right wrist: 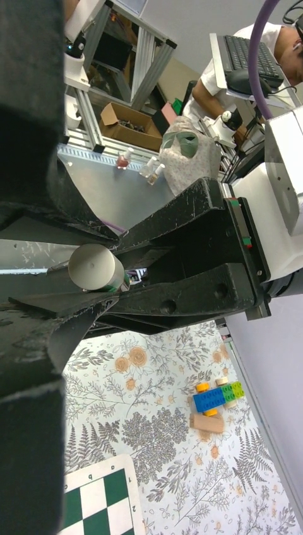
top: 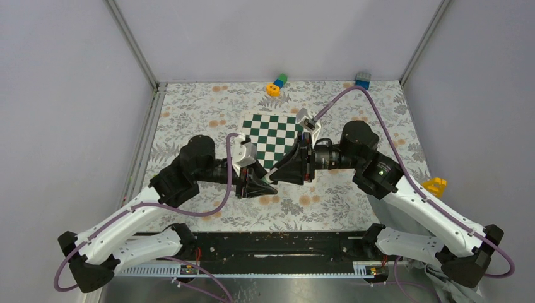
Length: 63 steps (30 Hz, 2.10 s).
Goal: Paint the nails
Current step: Unscrew the nail polish bottle.
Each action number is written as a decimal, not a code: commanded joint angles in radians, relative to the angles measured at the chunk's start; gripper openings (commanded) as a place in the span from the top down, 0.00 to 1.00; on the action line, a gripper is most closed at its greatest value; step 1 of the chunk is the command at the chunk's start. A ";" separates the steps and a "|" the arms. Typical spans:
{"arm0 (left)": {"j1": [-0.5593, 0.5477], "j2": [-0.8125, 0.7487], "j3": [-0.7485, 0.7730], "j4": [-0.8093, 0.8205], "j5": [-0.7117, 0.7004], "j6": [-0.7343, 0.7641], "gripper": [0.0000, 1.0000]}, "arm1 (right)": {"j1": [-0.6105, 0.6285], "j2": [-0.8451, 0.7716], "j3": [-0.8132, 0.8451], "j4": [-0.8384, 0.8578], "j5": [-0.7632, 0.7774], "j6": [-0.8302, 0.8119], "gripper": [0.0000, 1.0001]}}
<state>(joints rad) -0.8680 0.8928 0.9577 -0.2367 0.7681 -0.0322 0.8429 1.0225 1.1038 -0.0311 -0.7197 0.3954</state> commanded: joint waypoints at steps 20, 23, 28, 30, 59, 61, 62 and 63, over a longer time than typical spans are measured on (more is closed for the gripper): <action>-0.025 -0.007 0.002 0.005 -0.410 0.098 1.00 | -0.011 -0.087 -0.008 -0.018 0.447 0.020 0.00; -0.028 -0.003 0.001 0.005 -0.468 0.094 1.00 | -0.015 -0.089 -0.007 -0.033 0.491 0.052 0.00; -0.036 -0.009 -0.010 0.010 -0.616 0.098 1.00 | -0.021 -0.071 0.001 -0.068 0.562 0.142 0.05; -0.036 -0.009 -0.016 0.011 -0.662 0.098 1.00 | -0.022 -0.063 -0.001 -0.073 0.602 0.218 0.06; -0.036 0.034 -0.012 -0.001 -0.807 0.081 1.00 | 0.020 0.140 0.056 0.005 0.583 0.396 0.42; -0.036 0.034 -0.010 -0.002 -0.809 0.081 1.00 | 0.027 0.138 0.058 -0.007 0.603 0.385 0.42; -0.036 0.034 -0.010 -0.003 -0.808 0.081 1.00 | 0.029 0.138 0.060 -0.007 0.606 0.383 0.41; -0.036 0.034 -0.009 -0.002 -0.807 0.079 1.00 | 0.030 0.142 0.060 -0.006 0.606 0.383 0.42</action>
<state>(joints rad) -0.9001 0.9276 0.9413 -0.2840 -0.0128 0.0544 0.8551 1.1706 1.1027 -0.0345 -0.1581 0.8078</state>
